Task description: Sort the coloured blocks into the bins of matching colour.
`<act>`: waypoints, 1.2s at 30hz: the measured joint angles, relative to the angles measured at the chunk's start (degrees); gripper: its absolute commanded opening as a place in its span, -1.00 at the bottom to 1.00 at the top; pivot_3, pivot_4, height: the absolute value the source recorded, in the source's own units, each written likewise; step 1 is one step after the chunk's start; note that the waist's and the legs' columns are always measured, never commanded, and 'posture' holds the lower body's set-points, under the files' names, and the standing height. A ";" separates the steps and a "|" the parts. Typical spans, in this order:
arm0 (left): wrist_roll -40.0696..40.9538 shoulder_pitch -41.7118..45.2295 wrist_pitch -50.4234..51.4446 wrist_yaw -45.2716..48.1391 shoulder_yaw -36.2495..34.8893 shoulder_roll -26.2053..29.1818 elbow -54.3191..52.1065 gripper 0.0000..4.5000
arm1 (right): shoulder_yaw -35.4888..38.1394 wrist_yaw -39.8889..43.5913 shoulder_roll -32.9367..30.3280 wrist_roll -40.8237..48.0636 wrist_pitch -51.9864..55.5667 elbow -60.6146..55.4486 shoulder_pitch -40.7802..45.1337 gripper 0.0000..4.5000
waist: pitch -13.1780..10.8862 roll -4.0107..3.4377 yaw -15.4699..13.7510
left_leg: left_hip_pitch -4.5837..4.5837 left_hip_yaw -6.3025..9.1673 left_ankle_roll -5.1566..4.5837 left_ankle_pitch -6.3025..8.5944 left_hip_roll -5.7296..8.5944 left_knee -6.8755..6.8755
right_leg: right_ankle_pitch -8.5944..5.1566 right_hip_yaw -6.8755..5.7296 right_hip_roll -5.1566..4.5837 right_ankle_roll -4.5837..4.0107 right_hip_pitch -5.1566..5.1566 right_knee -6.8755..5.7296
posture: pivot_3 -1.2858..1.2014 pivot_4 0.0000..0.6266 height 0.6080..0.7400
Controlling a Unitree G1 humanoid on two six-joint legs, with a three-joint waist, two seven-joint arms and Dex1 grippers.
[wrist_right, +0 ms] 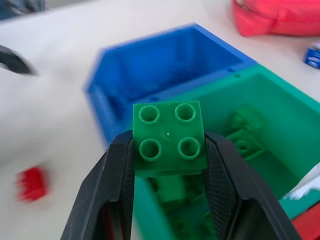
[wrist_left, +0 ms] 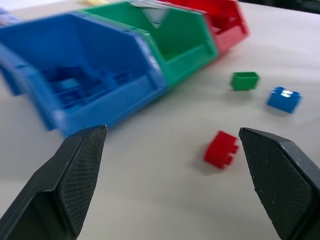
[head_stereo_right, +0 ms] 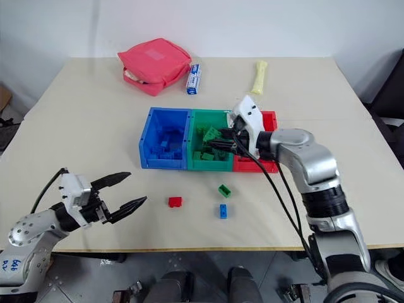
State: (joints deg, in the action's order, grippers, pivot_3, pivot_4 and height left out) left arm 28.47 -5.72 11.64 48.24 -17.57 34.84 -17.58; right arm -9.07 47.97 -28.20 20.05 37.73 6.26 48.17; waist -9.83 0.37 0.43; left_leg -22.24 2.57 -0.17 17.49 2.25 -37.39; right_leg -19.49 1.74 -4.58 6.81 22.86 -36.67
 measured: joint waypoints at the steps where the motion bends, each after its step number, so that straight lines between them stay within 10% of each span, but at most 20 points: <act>1: -0.02 -0.10 -0.10 -0.01 -0.05 0.02 0.07 1.00 | -0.06 -0.77 0.68 -1.14 -1.09 2.03 0.63 0.11 | 0.00 0.00 -0.03 | -0.04 -0.02 0.00 0.00 0.01 0.01 | 0.00 0.00 0.00 0.00 0.05 -0.06 | 0.03 -0.52 1.00; 7: -0.69 -0.08 -0.76 0.18 0.01 0.30 0.76 1.00 | 0.57 -1.95 1.75 -3.76 -3.36 3.76 1.66 0.98 | 0.00 0.00 0.14 | -0.32 -0.14 0.08 -0.05 -0.02 0.00 | 0.00 0.04 0.02 -0.01 0.57 -0.36 | 0.03 -0.52 1.00; 27: -5.12 18.83 -10.49 12.17 13.35 -0.57 16.64 1.00 | 32.96 13.88 -16.50 4.12 -23.93 -21.77 -53.98 0.99 | 0.01 0.02 -0.24 | -0.25 -0.37 -0.05 -0.03 -0.04 -0.27 | 0.02 0.15 0.10 0.03 0.34 -0.38 | 0.03 -0.52 1.00; 36: -2.87 21.90 -9.78 19.69 16.16 -0.42 17.03 1.00 | 27.96 10.85 -18.82 4.13 -16.06 -25.42 -52.36 0.99 | 0.00 0.02 -0.17 | 0.23 -0.28 -0.07 0.01 -0.12 -0.21 | 0.01 0.16 0.10 0.03 -0.22 -0.23 | 0.03 -0.52 1.00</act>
State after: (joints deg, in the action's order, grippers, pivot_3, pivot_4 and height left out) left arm 25.59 16.17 1.86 67.93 -1.41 34.42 -0.55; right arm 18.89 58.82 -47.02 24.18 21.66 -19.15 -4.19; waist -9.83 0.39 0.26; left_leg -22.01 2.29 -0.24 17.50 2.13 -37.60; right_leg -19.48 1.90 -4.47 6.83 22.64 -36.90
